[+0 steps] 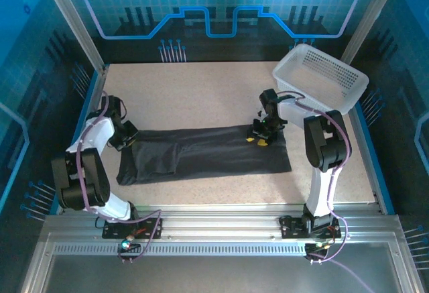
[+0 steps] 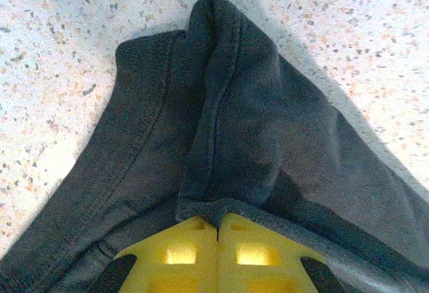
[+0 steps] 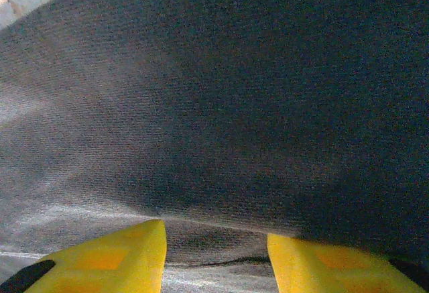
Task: Fold and stack the t-shirts
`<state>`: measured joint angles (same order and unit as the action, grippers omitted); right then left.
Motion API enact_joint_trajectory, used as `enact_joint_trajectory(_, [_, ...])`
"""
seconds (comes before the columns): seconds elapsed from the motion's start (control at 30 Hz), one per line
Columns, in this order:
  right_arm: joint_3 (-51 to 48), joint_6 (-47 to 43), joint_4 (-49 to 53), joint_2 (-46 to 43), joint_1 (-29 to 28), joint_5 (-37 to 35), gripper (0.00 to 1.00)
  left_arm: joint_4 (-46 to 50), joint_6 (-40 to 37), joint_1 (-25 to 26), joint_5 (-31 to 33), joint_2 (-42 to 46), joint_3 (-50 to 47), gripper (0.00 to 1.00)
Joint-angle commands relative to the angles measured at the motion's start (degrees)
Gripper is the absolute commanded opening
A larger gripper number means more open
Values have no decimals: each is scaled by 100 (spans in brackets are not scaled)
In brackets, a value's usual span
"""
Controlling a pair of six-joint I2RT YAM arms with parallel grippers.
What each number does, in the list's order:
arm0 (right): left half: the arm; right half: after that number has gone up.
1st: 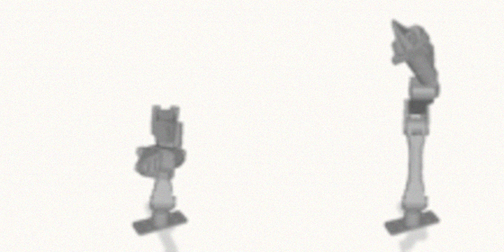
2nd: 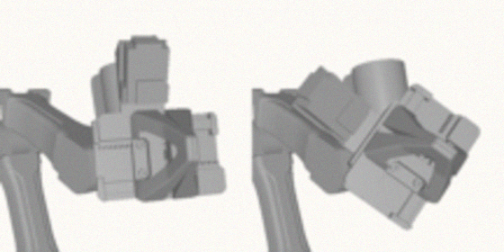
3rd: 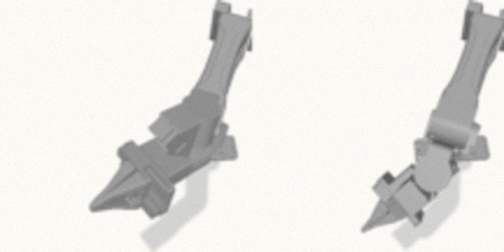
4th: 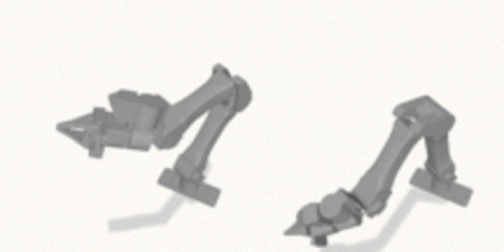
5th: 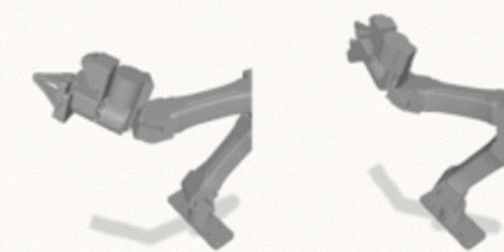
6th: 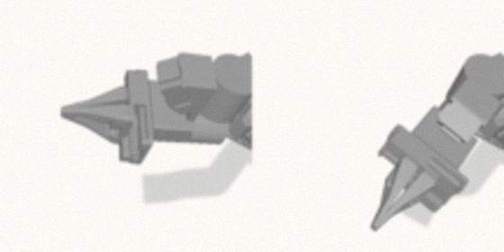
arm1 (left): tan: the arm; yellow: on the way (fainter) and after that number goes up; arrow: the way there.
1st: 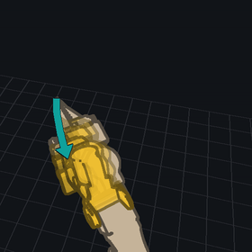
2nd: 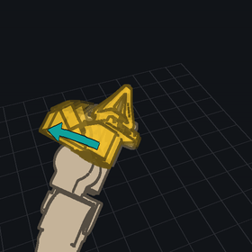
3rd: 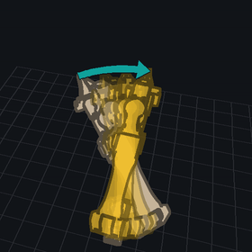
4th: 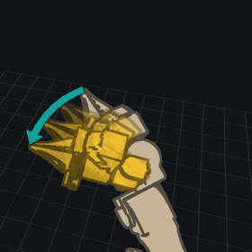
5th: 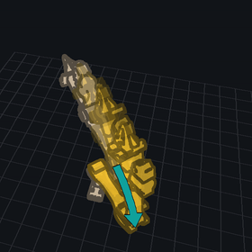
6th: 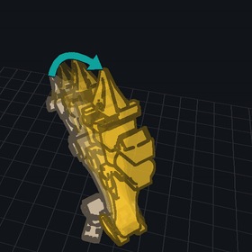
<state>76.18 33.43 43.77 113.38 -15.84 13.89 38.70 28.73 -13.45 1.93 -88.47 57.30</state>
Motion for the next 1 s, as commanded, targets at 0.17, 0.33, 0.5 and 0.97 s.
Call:
enact_joint_trajectory(0.17, [32,-112,176,193,-23,-570,46,-200,-332,-52,595,-694,336,5])
enact_joint_trajectory(0.33, [217,-260,294,-186,-154,-598,47,-143,-165,21,820,-606,496,29])
enact_joint_trajectory(0.5, [307,-274,475,-764,-128,-833,47,399,417,286,1278,189,268,42])
enact_joint_trajectory(0.97, [1575,-883,1361,705,27,-1371,42,-71,3691,1619,-198,710,-1160,29])
